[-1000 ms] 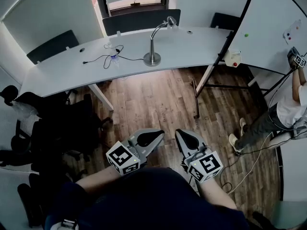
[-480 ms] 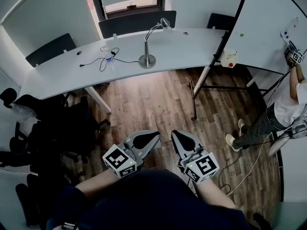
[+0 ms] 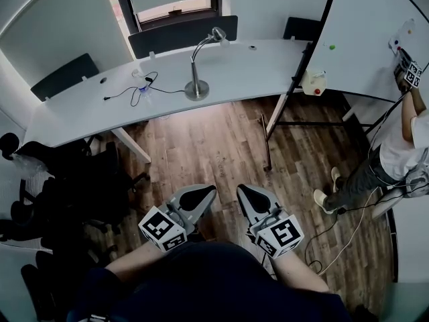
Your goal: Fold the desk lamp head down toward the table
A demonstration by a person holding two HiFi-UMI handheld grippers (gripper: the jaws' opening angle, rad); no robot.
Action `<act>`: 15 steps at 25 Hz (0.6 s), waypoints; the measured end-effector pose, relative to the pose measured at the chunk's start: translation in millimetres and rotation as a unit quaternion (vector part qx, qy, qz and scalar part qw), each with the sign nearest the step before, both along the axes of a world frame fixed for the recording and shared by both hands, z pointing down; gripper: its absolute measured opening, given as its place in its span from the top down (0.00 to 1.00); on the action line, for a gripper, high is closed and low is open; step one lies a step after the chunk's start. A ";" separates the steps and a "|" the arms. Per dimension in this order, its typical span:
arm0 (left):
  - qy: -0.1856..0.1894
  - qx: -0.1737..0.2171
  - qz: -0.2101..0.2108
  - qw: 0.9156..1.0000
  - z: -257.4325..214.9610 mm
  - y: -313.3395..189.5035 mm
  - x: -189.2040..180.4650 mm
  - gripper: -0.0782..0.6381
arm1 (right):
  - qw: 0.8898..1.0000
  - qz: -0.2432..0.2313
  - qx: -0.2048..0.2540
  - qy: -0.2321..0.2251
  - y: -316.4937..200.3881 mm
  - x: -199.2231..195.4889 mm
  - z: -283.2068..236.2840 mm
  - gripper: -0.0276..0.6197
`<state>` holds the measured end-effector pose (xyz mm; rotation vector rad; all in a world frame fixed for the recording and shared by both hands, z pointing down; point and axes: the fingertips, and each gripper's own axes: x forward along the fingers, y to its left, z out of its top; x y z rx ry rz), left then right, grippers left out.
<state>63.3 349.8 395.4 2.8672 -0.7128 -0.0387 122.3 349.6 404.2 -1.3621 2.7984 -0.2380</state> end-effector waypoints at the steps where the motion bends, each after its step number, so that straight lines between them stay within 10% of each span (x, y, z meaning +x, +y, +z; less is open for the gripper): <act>1: 0.001 0.001 0.001 1.000 0.4 -6.7 -0.4 0.88 | 1.000 0.002 0.000 0.001 -6.4 0.5 1.4 0.94; 15: 0.015 0.031 0.054 0.998 -15.8 -186.8 -27.6 0.88 | 0.997 0.071 0.004 0.042 -163.6 -20.1 -7.4 0.94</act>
